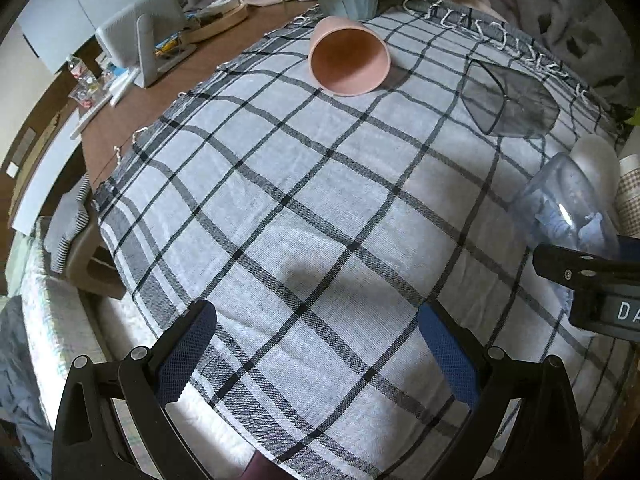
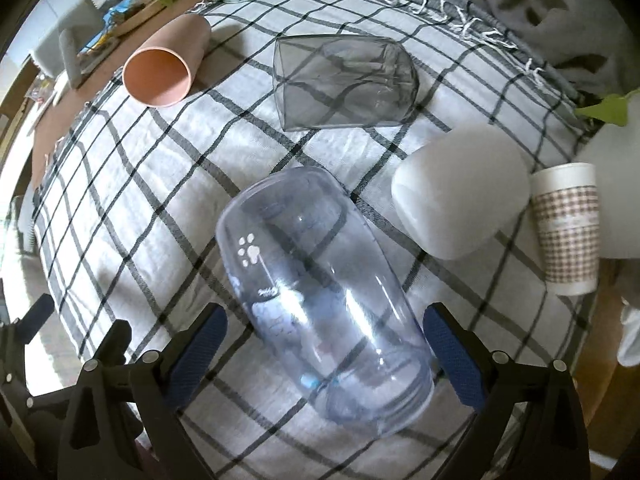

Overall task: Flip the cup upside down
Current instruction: 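Move the right gripper toward the clear plastic cup lying on its side, then close the right gripper around the body of the clear cup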

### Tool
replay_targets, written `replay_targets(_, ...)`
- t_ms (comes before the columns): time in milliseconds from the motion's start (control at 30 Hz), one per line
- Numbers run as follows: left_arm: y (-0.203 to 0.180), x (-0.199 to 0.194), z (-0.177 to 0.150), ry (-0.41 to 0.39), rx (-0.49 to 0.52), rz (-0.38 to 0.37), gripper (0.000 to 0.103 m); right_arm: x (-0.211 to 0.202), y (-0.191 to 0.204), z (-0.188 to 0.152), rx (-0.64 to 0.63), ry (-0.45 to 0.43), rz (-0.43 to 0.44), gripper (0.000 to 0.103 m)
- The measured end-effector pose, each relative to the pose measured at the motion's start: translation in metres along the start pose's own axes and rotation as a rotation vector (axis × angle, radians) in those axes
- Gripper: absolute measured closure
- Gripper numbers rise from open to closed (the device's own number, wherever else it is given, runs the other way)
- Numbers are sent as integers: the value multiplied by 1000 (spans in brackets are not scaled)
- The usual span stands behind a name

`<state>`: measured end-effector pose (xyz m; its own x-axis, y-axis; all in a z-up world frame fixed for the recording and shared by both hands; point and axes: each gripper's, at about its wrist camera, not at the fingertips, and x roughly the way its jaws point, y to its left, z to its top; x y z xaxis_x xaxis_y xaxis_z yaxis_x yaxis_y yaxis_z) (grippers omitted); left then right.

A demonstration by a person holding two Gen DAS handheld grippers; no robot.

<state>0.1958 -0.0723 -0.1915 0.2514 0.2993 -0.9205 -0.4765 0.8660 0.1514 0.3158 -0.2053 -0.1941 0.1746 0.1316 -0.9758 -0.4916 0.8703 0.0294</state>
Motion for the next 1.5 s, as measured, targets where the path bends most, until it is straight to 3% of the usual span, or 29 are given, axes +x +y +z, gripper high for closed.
replay_targets(333, -5, 2, 3, -7, 17, 40, 0, 24, -23, 3, 51, 2, 117, 16)
replay_targets(700, 13, 4, 17, -45, 101, 17, 0, 14, -18, -13, 169, -28, 140, 20)
replay_targets(1100, 39, 14, 68, -139, 375, -55, 0, -1, 11, -18, 444, -110, 50, 26)
replay_targets(1267, 55, 20, 86, -178, 487, -84, 0, -10, 33, -20, 575, -180, -29, 28)
replay_targets(1500, 86, 31, 104, -198, 551, -127, 0, -17, 67, -23, 708, -254, -91, 29)
